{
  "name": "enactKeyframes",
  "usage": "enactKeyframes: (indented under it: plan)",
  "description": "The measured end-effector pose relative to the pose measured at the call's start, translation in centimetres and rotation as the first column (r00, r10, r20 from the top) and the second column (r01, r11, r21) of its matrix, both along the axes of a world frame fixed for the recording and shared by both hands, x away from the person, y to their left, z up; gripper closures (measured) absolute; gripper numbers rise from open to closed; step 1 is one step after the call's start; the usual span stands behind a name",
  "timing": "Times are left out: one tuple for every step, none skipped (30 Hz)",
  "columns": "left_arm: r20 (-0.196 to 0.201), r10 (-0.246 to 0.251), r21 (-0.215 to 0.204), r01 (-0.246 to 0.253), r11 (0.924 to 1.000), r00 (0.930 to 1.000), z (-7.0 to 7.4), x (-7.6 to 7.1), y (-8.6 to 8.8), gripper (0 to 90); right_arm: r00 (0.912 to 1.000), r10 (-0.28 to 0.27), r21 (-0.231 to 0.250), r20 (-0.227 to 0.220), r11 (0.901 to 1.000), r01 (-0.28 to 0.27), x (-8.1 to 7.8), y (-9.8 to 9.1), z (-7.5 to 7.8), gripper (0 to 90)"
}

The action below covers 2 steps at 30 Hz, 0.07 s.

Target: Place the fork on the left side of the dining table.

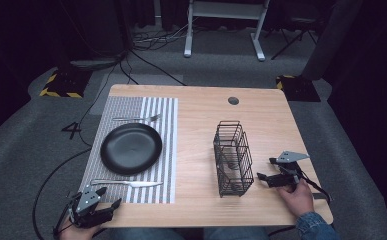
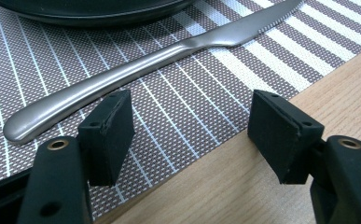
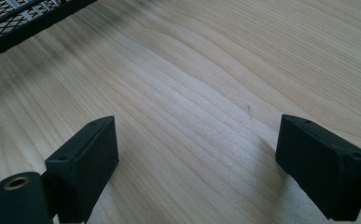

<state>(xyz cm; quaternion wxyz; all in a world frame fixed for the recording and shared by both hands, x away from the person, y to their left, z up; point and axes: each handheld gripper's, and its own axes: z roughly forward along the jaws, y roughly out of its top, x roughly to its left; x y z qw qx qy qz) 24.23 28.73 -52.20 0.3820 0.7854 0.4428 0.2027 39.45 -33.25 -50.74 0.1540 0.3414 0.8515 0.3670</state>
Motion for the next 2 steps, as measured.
enactKeyframes:
  plan:
    - [0.002,0.0,-0.002,0.0,1.0,1.0,-0.03,-0.02,0.01,31.6,1.0,0.0,0.0,0.0,1.0,0.0,0.0,0.0,0.0,13.1]
    - [0.002,0.0,-0.002,0.0,1.0,1.0,-0.03,-0.02,0.01,31.5,1.0,-0.001,0.0,0.0,1.0,0.001,-0.03,0.0,0.0,13.1]
